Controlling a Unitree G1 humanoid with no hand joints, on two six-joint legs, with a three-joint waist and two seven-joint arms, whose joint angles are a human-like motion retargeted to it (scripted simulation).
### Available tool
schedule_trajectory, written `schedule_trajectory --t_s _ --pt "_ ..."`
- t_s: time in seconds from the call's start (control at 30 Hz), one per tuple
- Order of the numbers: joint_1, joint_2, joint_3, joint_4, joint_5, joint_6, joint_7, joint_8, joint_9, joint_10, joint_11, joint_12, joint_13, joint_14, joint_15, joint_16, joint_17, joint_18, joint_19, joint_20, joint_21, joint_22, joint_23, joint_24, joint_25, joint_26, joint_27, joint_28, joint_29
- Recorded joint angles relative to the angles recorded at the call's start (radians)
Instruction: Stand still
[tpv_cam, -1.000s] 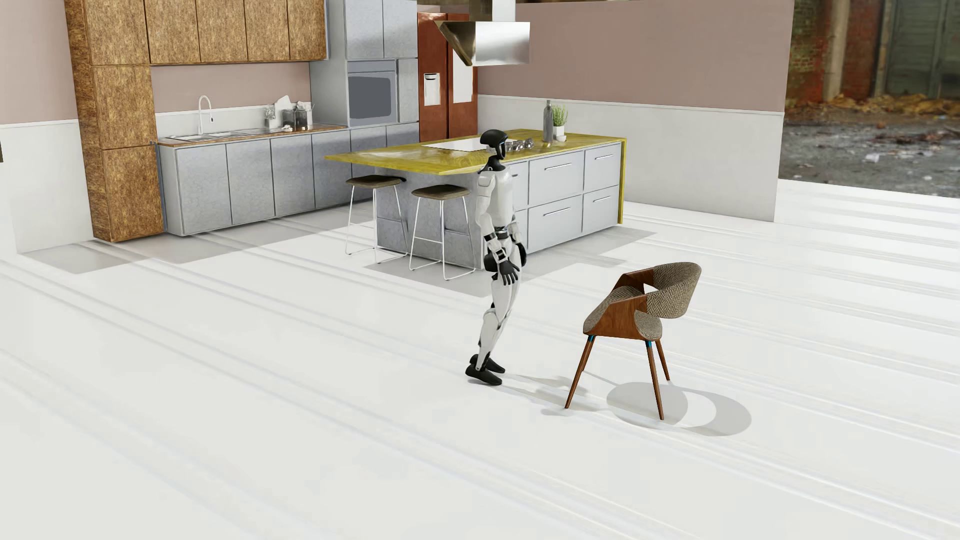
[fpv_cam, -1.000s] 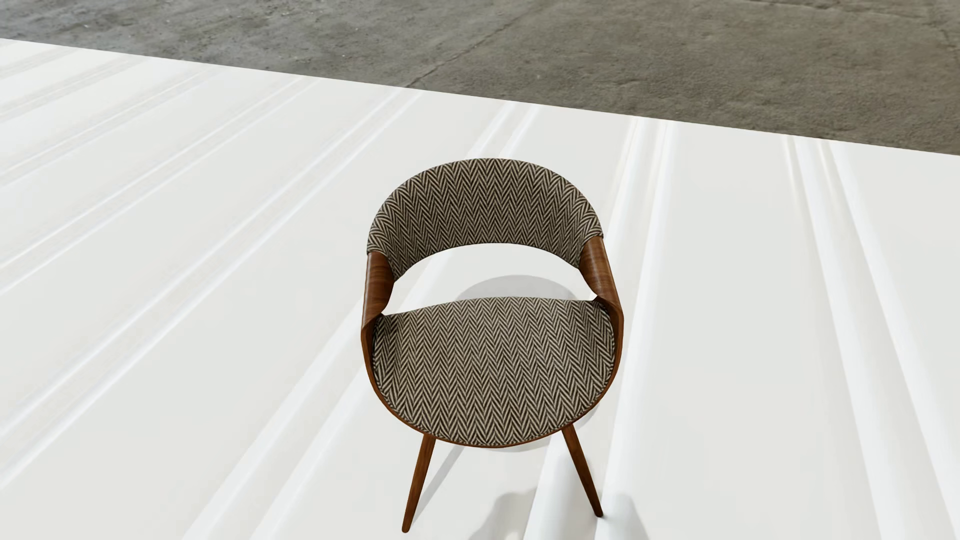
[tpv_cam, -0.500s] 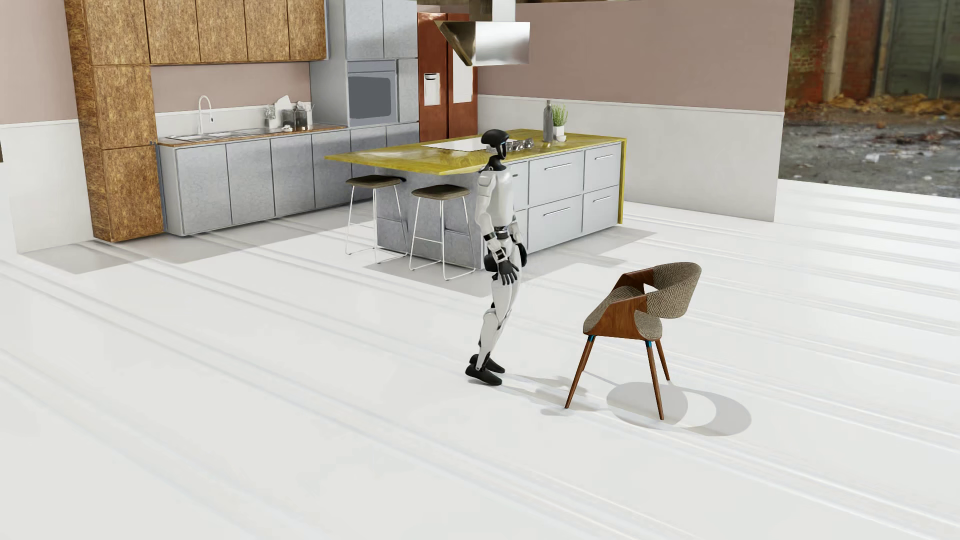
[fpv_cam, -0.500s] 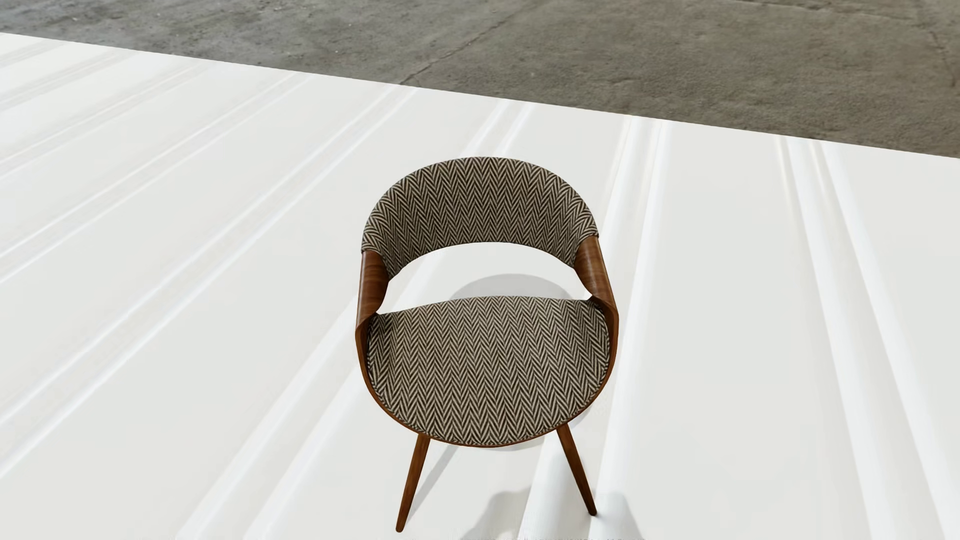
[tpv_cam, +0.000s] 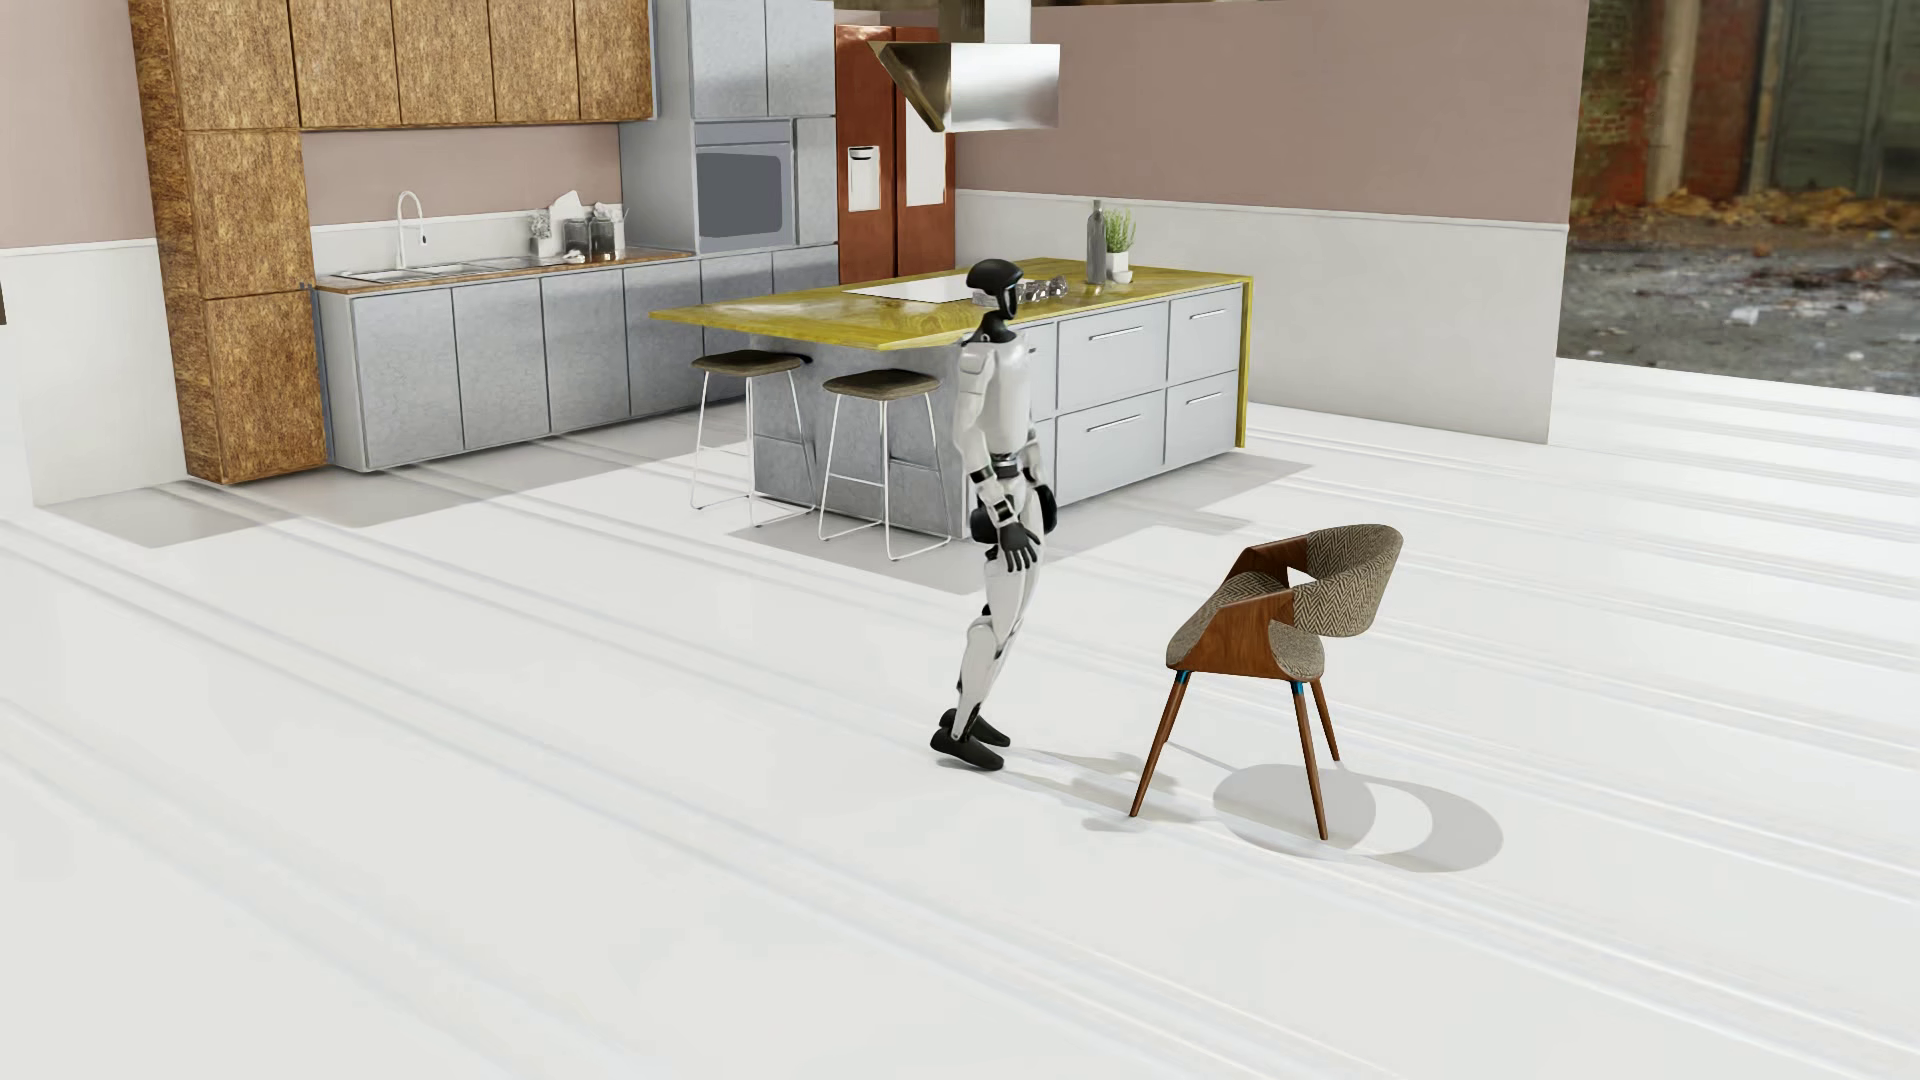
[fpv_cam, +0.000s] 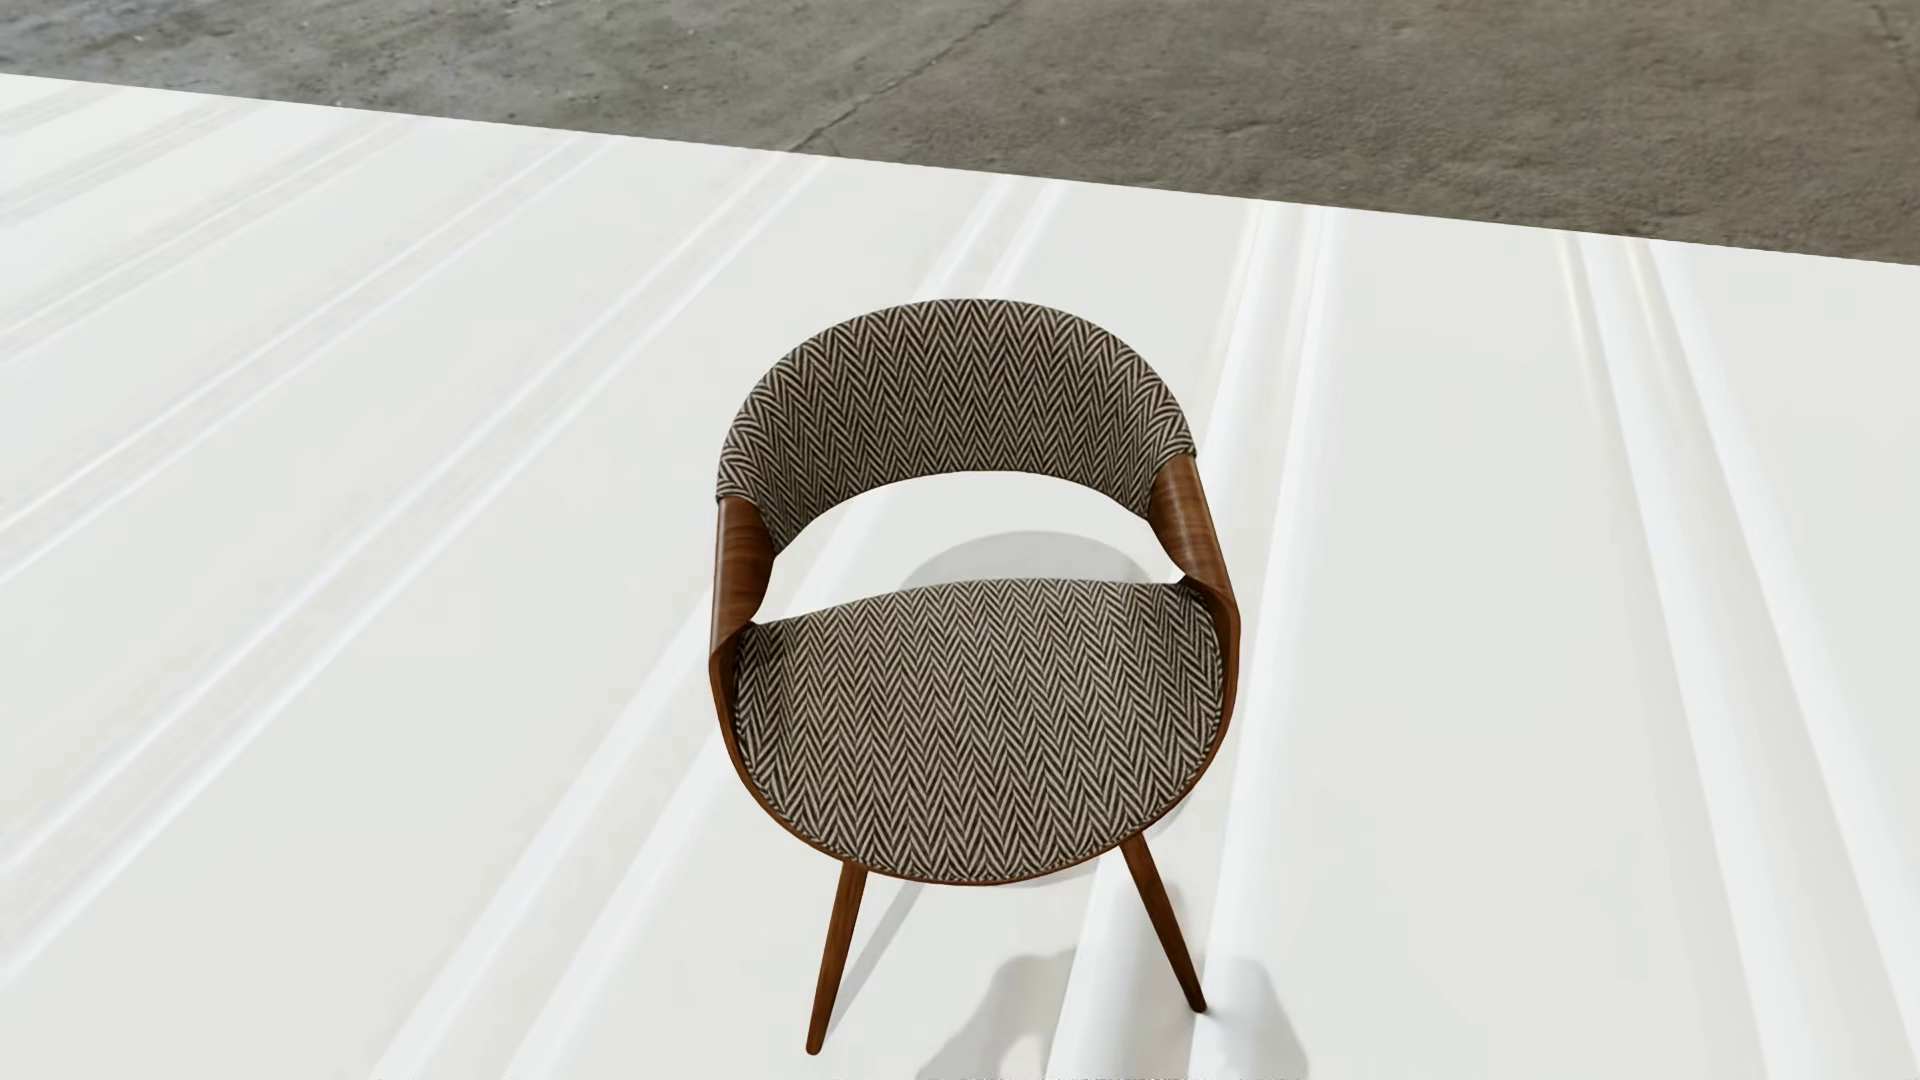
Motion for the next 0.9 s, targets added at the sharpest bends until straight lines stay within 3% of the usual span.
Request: schedule_trajectory --t_s 0.9 --pt "0.0 0.009 0.012 -0.002 -0.001 -0.002 0.0 0.0 -0.004 -0.017 -0.016 -0.002 -0.007 0.002 -0.003 -0.004 0.005 0.0 0.0 -0.009 0.003 -0.009 0.0 0.0 0.0 0.0 0.0 0.0 0.0"
